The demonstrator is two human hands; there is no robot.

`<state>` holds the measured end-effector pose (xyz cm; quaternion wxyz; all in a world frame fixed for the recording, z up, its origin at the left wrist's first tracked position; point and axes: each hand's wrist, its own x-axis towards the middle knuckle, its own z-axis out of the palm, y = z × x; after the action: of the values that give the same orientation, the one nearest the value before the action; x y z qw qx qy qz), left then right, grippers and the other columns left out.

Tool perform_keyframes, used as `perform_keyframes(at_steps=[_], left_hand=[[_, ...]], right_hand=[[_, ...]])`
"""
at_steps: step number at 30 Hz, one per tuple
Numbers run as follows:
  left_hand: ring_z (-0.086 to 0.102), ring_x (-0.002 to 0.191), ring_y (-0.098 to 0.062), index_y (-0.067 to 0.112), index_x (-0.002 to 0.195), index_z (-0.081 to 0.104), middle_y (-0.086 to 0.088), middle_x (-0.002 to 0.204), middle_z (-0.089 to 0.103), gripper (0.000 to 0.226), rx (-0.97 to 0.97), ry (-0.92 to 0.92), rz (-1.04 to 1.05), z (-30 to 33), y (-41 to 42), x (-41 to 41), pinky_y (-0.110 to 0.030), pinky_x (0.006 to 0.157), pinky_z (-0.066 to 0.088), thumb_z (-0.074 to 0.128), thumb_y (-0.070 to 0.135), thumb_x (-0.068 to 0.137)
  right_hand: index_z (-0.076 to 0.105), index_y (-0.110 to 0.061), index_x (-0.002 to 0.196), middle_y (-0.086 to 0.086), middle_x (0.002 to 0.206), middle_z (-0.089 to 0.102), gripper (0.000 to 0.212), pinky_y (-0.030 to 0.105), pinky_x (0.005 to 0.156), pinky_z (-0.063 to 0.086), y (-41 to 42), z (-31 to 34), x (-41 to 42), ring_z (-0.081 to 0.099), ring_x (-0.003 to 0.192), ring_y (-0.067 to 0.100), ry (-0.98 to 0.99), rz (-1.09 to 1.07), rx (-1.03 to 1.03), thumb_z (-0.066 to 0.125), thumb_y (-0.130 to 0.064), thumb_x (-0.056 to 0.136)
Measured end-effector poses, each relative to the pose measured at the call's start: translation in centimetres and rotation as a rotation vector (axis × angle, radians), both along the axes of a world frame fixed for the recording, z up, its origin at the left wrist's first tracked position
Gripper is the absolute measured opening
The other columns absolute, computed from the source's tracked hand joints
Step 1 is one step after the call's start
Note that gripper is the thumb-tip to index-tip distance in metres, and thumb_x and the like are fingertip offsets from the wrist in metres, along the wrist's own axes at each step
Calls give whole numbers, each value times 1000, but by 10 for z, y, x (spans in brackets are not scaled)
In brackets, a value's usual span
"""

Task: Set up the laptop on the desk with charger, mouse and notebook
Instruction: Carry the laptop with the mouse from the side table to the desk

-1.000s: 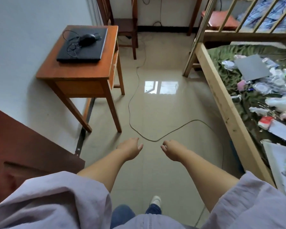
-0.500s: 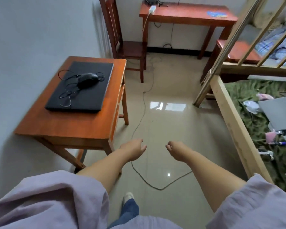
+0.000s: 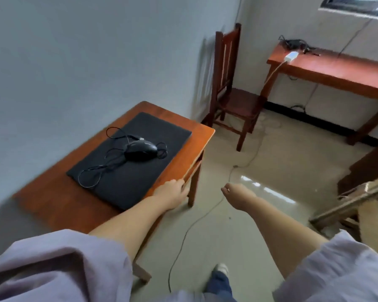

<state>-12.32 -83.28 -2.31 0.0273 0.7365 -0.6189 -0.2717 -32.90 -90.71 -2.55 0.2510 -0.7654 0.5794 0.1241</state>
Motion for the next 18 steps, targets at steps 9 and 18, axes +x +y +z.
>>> perform_keyframes(at_steps=[9,18], left_hand=[[54,106,-24,19,130,44,-5,125,53,42,14,-51,547,3,-14,58,-38,79,47,29,42,98],[55,97,-26,15,95,57,-3,98,52,34,-54,-260,1015,-20,22,130,-36,69,46,30,36,97]], right_hand=[[54,-7,106,10,97,56,29,39,80,49,-137,21,81,56,90,28,-99,355,-2,31,-22,98],[51,-9,111,12,112,51,23,40,78,51,-192,9,184,49,97,29,-131,505,-68,34,-14,96]])
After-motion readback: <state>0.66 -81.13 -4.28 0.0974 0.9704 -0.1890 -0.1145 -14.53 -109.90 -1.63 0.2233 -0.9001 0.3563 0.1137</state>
